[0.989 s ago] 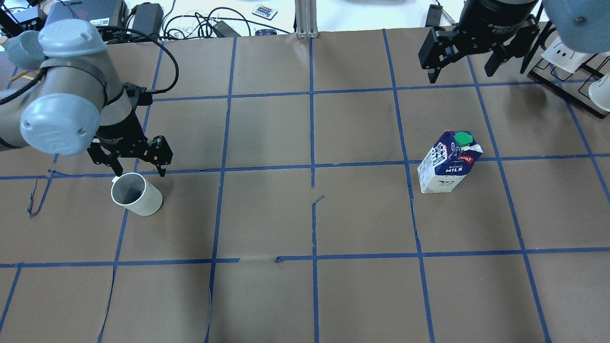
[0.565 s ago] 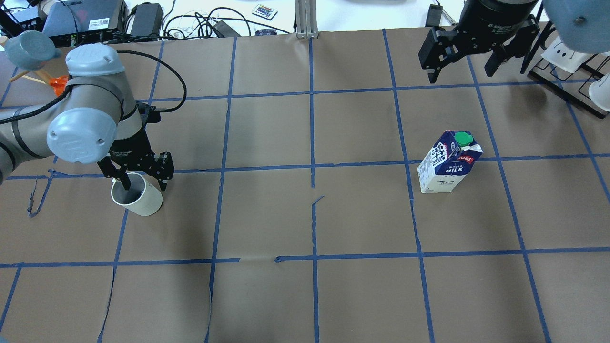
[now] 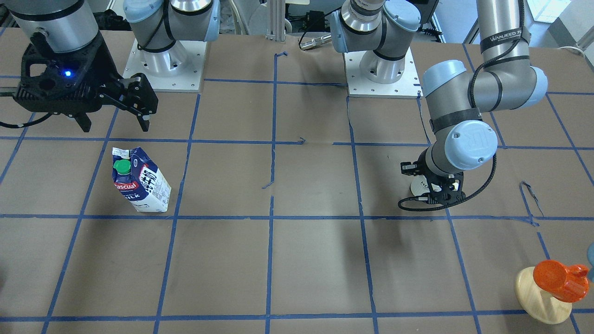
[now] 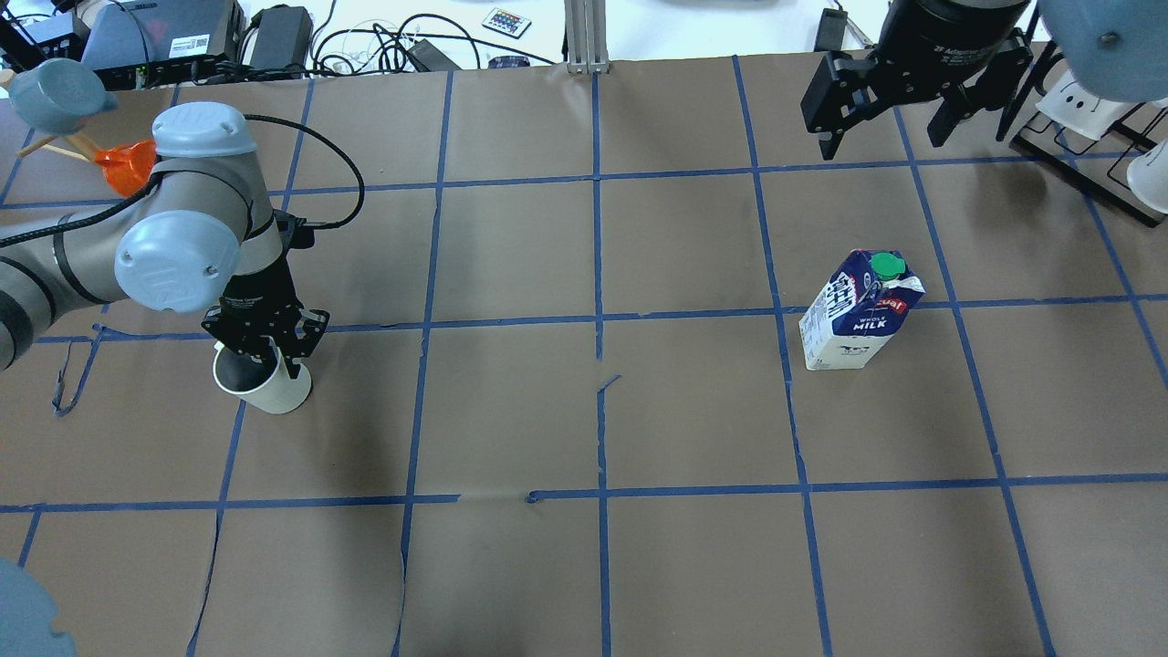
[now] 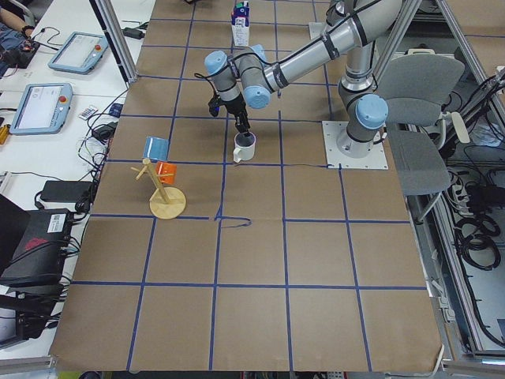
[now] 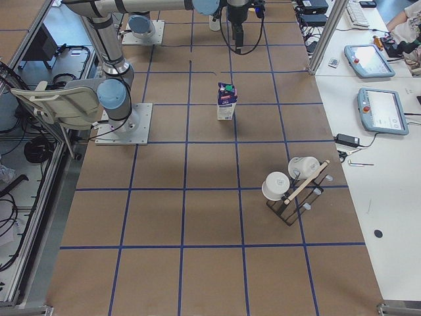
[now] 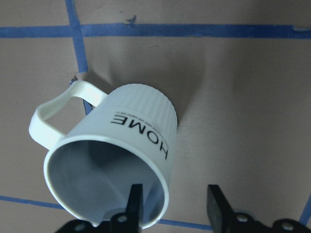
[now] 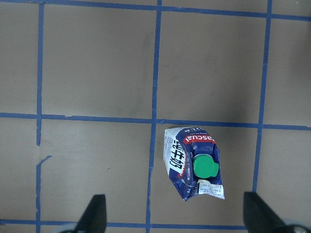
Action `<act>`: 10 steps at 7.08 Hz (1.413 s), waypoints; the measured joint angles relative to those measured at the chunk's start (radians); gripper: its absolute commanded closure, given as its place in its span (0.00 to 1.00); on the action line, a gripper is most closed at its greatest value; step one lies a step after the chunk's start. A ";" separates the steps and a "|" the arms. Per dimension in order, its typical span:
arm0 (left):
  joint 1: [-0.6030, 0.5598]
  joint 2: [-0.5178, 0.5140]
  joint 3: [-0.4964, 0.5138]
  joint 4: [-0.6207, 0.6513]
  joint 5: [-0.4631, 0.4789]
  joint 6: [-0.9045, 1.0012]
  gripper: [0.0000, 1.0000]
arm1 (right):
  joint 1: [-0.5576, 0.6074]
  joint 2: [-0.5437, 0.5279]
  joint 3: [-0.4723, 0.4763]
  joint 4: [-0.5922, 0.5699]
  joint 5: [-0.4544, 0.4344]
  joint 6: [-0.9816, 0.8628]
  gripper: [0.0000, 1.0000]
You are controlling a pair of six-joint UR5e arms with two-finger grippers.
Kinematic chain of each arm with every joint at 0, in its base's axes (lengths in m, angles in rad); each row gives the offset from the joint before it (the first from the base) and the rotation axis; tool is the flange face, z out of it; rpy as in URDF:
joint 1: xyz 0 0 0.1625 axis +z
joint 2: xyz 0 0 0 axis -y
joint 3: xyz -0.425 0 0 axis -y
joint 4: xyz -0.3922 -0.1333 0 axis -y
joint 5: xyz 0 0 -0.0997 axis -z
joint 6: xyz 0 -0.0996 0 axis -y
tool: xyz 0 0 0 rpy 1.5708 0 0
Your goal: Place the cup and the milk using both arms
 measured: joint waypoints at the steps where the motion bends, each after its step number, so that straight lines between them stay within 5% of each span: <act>1: 0.000 0.000 0.003 0.000 0.001 0.000 1.00 | 0.000 0.000 0.001 0.000 0.000 0.000 0.00; 5: -0.112 0.046 0.103 -0.062 -0.077 -0.110 1.00 | 0.000 0.000 0.004 -0.001 0.000 0.000 0.00; 10: -0.494 0.003 0.142 0.010 -0.276 -0.768 1.00 | 0.000 -0.001 0.010 -0.001 0.000 0.000 0.00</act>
